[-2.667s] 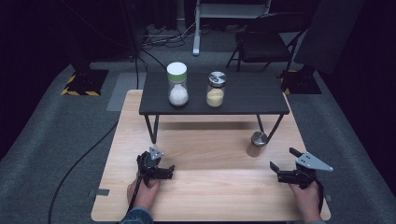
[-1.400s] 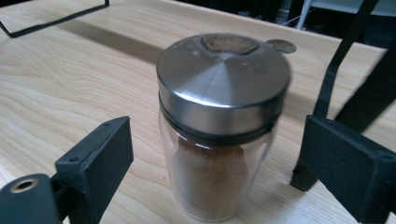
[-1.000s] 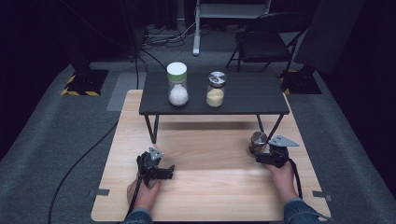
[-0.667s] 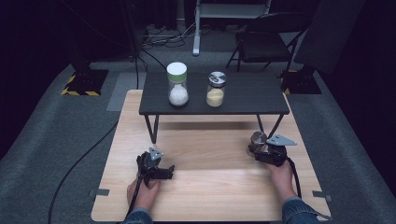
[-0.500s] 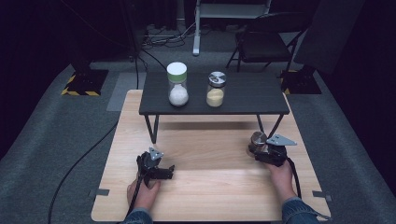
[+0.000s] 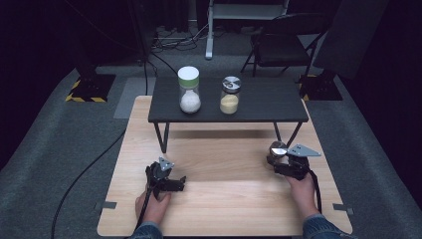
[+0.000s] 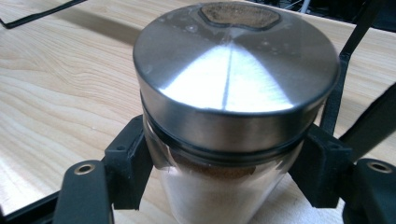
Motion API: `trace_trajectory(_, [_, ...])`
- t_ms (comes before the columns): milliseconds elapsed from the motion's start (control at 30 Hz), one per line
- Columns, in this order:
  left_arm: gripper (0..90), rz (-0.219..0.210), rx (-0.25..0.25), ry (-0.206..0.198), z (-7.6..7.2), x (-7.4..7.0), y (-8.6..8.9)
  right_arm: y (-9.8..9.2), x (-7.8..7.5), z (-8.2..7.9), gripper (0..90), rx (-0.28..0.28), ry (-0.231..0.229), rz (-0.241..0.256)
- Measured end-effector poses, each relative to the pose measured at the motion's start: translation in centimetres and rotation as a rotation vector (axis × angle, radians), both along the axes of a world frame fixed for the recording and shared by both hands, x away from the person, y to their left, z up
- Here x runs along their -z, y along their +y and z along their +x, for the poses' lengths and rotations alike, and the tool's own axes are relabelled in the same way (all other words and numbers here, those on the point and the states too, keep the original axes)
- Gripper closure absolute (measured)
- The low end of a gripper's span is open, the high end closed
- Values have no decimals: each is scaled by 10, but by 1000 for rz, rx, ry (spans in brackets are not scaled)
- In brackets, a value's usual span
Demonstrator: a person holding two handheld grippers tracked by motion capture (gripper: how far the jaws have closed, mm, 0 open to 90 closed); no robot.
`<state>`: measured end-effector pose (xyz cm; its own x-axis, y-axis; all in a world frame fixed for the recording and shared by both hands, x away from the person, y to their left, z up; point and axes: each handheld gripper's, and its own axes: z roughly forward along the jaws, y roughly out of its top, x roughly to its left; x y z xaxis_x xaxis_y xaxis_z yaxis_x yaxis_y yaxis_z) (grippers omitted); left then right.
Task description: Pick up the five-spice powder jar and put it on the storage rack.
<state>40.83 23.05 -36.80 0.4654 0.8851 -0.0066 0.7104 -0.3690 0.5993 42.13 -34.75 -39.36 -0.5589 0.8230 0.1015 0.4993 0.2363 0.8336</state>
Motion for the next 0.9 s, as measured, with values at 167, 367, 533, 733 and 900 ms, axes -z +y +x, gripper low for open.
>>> trace_trajectory(167, [7, 0, 0, 0, 0, 0, 0, -5, -4, -7, 302, 0, 0, 8])
trace_trajectory(367, [7, 0, 0, 0, 0, 0, 0, -7, -11, -13, 301, -11, 8, -3])
trace_trajectory(533, [7, 0, 0, 0, 0, 0, 0, -5, -18, -18, 302, -22, 3, -8])
trace_trajectory(733, [7, 1, 2, 2, 1, 0, 0, -2, -31, -23, 302, -55, -4, -27])
trace_trajectory(900, [7, 1, 3, 2, 1, 0, 0, -5, -41, -24, 302, -64, 4, -17])
